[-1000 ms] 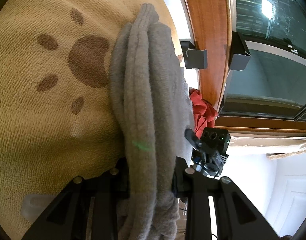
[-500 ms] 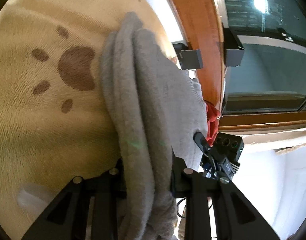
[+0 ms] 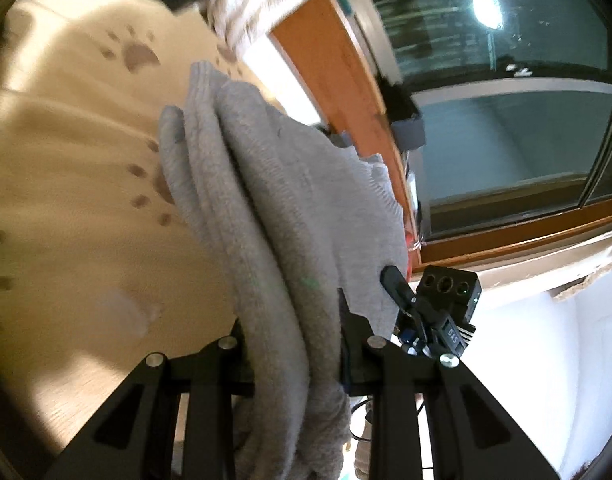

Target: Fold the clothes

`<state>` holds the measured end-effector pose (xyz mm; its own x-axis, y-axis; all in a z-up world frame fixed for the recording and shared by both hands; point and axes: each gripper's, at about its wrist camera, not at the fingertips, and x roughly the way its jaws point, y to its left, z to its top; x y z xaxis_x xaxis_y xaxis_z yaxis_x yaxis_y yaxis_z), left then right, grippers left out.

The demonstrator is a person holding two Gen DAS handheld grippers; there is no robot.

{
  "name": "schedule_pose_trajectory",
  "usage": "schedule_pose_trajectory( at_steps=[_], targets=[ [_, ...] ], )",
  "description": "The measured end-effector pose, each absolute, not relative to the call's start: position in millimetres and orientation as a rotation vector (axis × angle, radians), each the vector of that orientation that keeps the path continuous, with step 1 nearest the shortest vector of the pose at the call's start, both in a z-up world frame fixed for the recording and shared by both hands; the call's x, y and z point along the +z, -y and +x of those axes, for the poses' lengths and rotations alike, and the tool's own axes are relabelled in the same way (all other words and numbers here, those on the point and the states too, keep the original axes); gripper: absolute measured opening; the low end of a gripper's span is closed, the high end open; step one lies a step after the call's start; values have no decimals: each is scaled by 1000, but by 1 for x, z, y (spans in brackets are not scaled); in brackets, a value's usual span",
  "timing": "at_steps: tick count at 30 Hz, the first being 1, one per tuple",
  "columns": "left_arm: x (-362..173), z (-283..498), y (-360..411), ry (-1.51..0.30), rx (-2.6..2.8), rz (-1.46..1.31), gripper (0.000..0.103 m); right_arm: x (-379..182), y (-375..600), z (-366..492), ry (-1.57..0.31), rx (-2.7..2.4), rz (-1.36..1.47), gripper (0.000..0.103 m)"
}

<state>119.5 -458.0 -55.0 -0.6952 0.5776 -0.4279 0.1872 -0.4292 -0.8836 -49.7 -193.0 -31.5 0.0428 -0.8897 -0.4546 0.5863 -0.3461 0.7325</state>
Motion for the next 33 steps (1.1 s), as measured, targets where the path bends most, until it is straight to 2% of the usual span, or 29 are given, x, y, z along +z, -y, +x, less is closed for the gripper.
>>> schedule_pose_trajectory(
  at_steps=[9,15,19,27,33],
  targets=[
    [-8,239,545,1563,2469,-986,30,-17,317,6,331,-1361,1097,35],
    [-2,310,589,1665,2591,-927,31,-22,398,50,284,-1227,1107,35],
    [-27,338,609,1774,2585,-924,31,-36,437,72,234,-1198,1136,35],
    [-98,355,624,1935,2476,-884,32,-81,456,73,143,-1214,1189,36],
    [-130,371,631,1966,2386,-778,40,-83,458,73,92,-1228,1160,37]
  ],
)
